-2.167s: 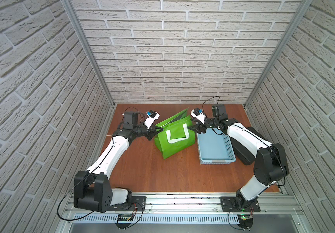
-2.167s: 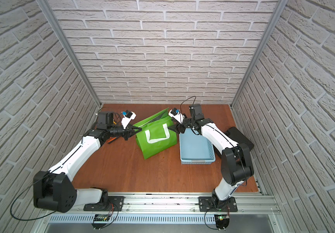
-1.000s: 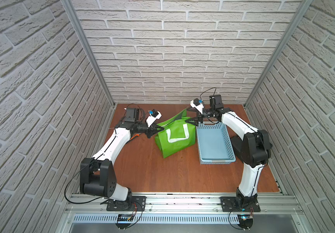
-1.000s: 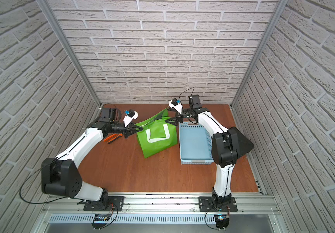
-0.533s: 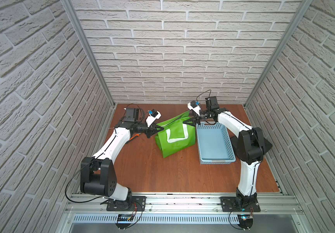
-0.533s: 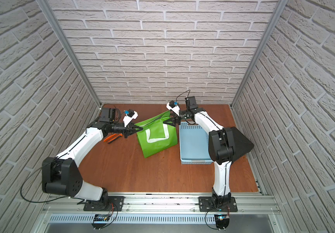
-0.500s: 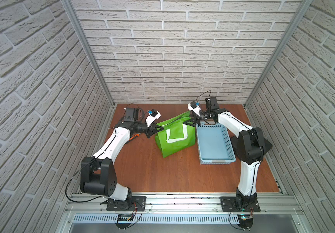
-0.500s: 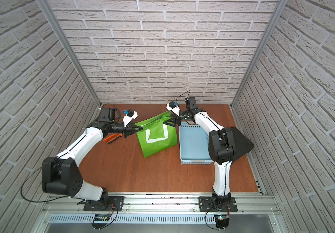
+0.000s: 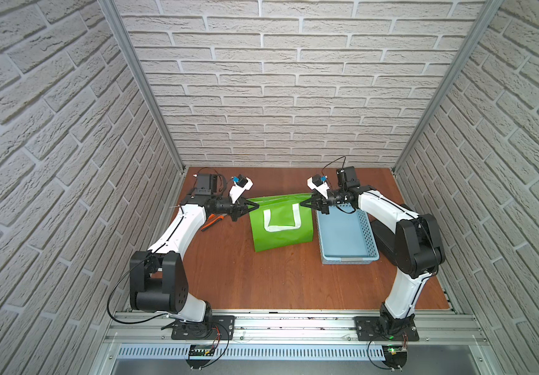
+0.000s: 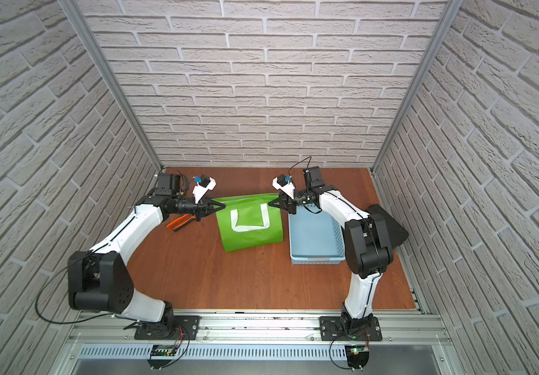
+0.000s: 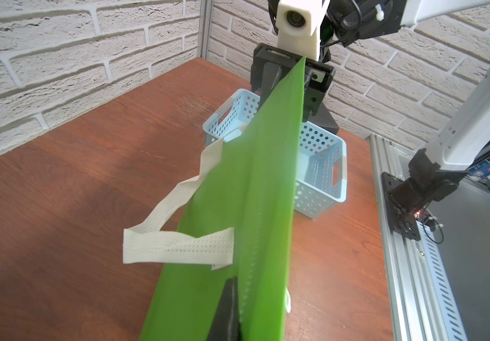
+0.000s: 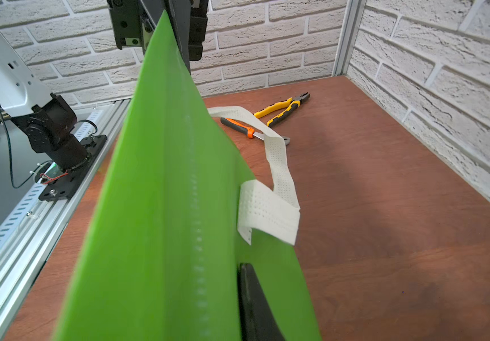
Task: Place the ice pack in the delivery bag
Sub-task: Close the delivery bag at the center of the board, then seal the delivery bag at the center of the board.
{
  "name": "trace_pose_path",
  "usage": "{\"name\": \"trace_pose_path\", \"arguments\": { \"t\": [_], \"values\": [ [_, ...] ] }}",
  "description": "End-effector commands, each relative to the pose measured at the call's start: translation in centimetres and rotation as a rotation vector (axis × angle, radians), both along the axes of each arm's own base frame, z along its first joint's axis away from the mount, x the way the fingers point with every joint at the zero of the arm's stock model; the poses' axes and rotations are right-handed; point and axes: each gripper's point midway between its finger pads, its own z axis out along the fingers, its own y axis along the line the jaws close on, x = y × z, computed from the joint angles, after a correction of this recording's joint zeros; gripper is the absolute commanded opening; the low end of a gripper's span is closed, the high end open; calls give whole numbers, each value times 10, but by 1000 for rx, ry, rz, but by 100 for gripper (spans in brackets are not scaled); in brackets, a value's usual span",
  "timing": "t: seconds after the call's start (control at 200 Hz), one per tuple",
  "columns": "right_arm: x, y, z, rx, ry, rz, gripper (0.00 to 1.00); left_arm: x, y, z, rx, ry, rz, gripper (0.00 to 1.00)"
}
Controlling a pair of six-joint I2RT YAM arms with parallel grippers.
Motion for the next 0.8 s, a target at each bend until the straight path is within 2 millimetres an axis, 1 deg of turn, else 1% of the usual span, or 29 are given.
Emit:
{"name": "trace_pose_path", "arguments": {
  "t": [0.0,0.105,0.165,0.215,0.235,0.265,0.285,0.325,0.41,0.465,0.515,0.605,0.66,0.71,0.73,0.795],
  "values": [
    [-1,-4,18,12,-60,-8,3,-1,2,2,-8,6,-9,0],
    [-1,-5,21,15,-70,-14,3,-2,6,5,-15,10,4,0],
    [-2,-4,24,22,-79,-15,3,-3,7,10,-27,16,14,10],
    [-3,-4,25,23,-85,-14,3,-4,8,16,-30,20,32,23],
    [-4,-3,25,22,-86,-12,3,-4,9,18,-30,21,39,28],
    [-3,-3,25,20,-89,-14,3,-5,9,25,-33,15,51,40],
    [-4,-3,25,19,-89,-15,3,-5,10,29,-34,13,64,45],
    [-3,-3,25,17,-91,-16,3,-1,13,36,-31,17,113,51],
    [-2,-3,26,14,-98,-23,3,-2,16,60,-48,-8,187,60],
    [-2,-3,27,13,-102,-26,3,-3,17,75,-44,-44,235,63],
    [-1,-4,29,12,-106,-29,3,-3,16,87,-27,-82,281,69],
    [0,-4,28,7,-106,-35,3,-3,8,106,6,-148,330,72],
    [1,-5,28,5,-108,-38,3,4,5,114,43,-169,375,72],
    [1,-5,28,4,-108,-39,3,9,-4,121,64,-178,371,72],
    [1,-5,28,3,-107,-41,3,13,-5,124,79,-183,390,71],
    [1,-5,27,0,-102,-43,3,27,-13,124,138,-190,404,69]
  ]
}}
